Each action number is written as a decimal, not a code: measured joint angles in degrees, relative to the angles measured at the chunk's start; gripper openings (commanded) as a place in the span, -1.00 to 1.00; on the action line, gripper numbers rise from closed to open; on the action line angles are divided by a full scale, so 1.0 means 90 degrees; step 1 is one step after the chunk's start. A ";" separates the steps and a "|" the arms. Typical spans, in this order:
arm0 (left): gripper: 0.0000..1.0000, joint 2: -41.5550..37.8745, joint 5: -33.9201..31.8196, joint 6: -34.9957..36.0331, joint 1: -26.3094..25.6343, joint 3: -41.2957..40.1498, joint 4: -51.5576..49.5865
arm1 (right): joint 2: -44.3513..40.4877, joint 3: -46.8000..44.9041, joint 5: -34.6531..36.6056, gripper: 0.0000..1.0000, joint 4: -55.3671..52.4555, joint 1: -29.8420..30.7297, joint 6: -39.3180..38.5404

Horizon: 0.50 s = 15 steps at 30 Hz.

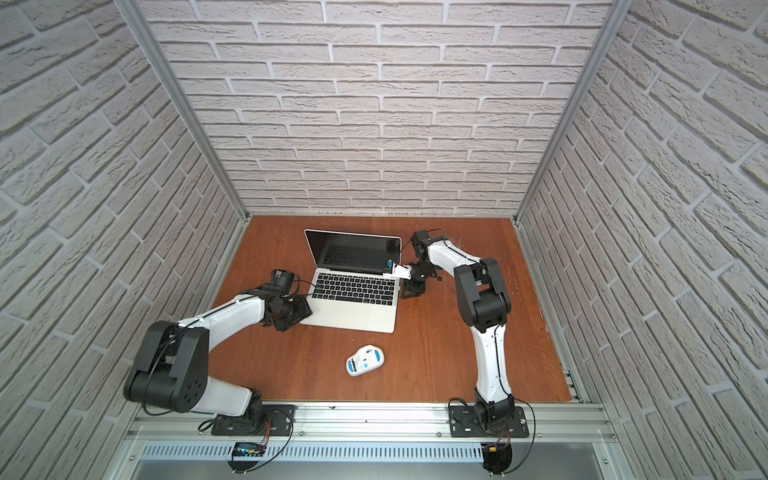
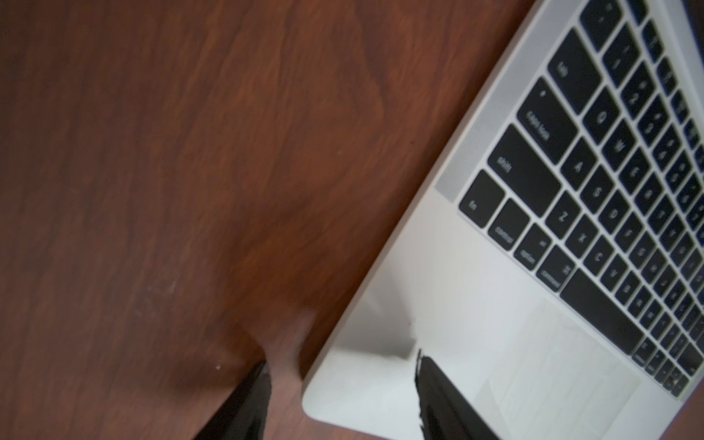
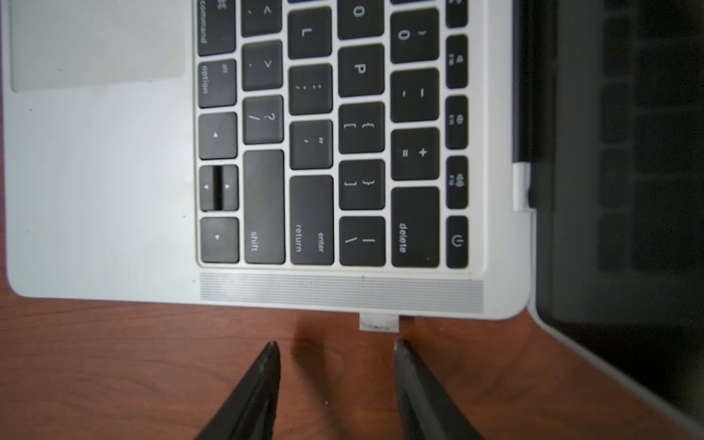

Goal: Remove the wireless mouse receiver from the laptop
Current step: Take out the USB plug from the USB port.

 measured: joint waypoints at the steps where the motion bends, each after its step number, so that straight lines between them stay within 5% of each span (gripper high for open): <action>1: 0.26 0.0005 0.0005 0.0002 0.0000 0.0005 0.0007 | 0.0024 0.0029 0.0000 0.00 -0.0002 0.0012 -0.0024; 15: 0.30 0.0027 0.0015 0.0019 0.0000 0.0007 0.0092 | 0.0165 0.0260 0.0240 -0.43 0.0102 0.0231 -0.0080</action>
